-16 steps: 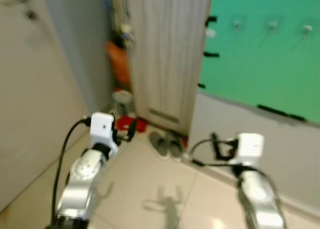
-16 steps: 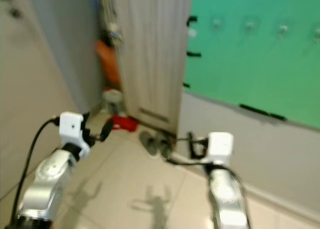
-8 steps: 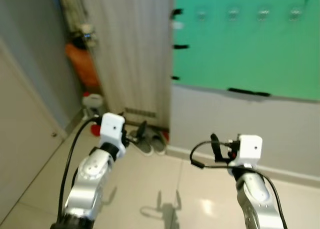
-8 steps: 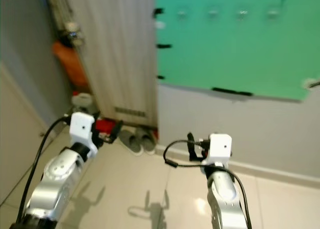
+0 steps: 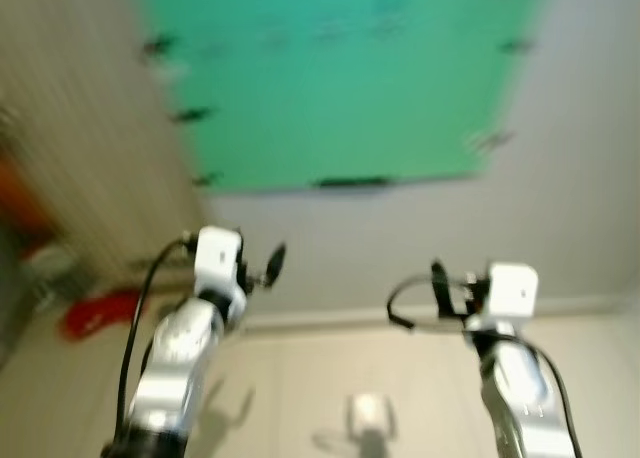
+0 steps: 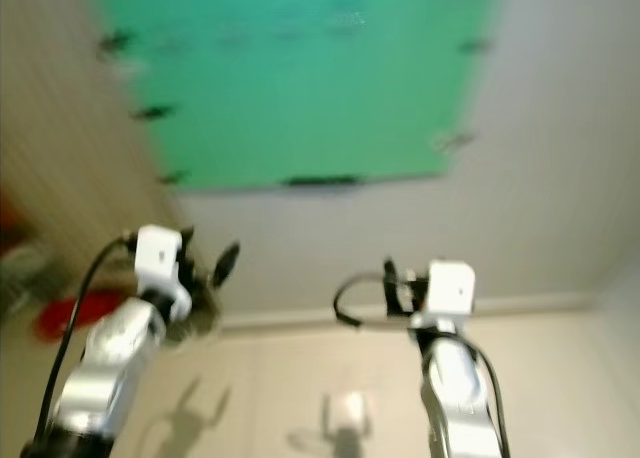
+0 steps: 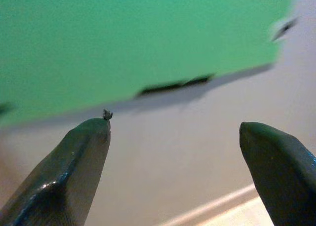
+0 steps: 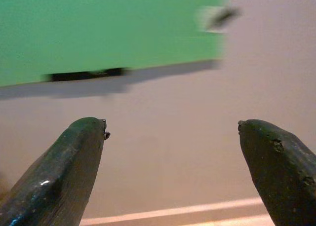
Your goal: Hang keys on a hook
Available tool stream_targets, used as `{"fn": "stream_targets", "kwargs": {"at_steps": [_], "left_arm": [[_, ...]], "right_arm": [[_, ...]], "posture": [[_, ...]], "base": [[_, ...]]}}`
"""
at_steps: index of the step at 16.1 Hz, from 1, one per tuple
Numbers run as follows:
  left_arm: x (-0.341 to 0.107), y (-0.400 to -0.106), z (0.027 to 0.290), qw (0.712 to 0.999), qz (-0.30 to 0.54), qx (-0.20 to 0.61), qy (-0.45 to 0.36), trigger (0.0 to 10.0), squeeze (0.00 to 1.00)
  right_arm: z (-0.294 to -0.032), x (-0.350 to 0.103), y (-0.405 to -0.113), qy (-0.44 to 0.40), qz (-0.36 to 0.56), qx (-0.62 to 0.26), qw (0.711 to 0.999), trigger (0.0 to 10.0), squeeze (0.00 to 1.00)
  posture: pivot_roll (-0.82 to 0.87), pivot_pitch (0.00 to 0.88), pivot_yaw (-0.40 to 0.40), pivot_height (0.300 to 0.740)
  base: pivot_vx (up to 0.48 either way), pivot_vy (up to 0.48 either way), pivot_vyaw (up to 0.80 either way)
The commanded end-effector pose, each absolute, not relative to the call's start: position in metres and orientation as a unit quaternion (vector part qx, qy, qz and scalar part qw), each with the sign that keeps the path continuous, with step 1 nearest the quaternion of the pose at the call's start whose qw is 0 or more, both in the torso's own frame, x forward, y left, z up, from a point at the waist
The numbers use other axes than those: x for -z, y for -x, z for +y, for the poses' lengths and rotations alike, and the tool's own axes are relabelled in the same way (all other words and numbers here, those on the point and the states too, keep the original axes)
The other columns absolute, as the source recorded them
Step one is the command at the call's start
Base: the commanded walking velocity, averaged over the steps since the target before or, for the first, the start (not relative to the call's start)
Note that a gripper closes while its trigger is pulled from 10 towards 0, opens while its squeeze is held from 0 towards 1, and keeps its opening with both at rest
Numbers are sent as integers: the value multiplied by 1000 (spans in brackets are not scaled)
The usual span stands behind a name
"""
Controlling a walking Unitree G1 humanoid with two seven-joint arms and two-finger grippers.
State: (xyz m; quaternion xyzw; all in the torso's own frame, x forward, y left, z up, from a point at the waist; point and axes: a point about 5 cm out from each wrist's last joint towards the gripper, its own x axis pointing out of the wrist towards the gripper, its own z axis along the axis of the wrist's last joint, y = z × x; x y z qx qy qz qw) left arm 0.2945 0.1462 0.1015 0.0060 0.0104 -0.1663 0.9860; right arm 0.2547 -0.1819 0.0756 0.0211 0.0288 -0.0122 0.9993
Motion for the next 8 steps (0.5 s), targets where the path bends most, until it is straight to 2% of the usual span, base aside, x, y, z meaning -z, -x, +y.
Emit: {"fn": "stream_targets", "kwargs": {"at_steps": [1,8], "left_arm": [[-101,-294,141,985,9,175,2,10000,0],[-100,-291,143,985,11,174,2,10000,0]], "right_arm": [[-187,-77,-253,-25,28,18,999,10000,0],[-185,-76,-253,-25,31,14,999,10000,0]], "posture": [[-94,0,89,740],[-89,0,82,740]], "base": [[0,0,-750],[0,0,-750]]}}
